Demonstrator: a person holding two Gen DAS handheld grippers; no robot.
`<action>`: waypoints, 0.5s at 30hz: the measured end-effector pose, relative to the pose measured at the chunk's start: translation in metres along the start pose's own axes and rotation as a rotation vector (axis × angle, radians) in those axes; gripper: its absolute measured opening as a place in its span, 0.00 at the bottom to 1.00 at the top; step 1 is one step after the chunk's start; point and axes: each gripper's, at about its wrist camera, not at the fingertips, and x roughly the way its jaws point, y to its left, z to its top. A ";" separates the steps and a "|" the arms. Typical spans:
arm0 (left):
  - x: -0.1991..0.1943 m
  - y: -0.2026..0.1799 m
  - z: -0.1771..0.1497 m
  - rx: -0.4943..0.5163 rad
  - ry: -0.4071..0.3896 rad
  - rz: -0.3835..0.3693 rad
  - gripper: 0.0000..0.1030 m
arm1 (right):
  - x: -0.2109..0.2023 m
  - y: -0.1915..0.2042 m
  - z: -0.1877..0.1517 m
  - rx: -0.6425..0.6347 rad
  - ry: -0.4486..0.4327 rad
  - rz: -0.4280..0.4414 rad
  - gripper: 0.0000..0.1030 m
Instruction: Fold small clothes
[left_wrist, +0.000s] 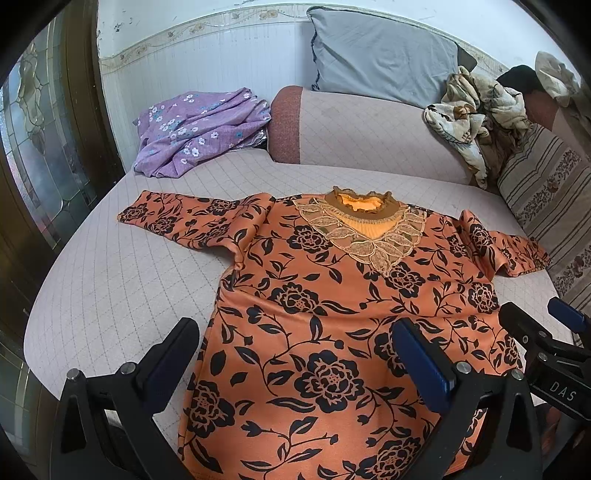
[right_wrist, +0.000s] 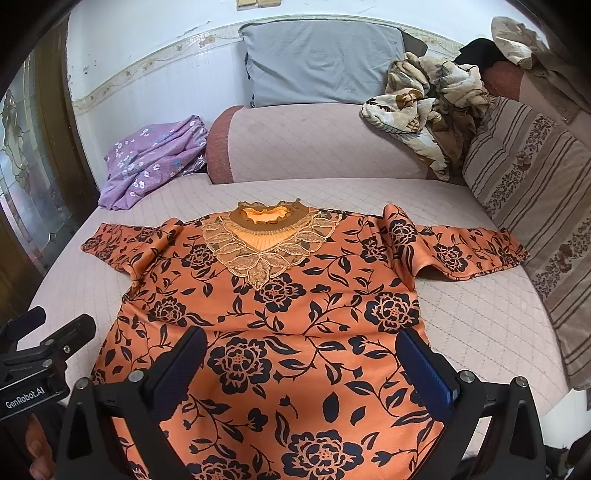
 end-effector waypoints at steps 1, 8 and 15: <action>0.000 0.000 0.000 0.000 0.001 -0.001 1.00 | 0.000 0.000 0.000 0.000 0.000 0.000 1.00; 0.001 0.000 -0.001 0.004 0.004 0.001 1.00 | 0.001 0.001 0.001 0.000 0.001 0.003 1.00; 0.003 -0.003 0.001 0.013 0.009 0.000 1.00 | 0.003 0.003 0.002 0.000 0.002 0.006 1.00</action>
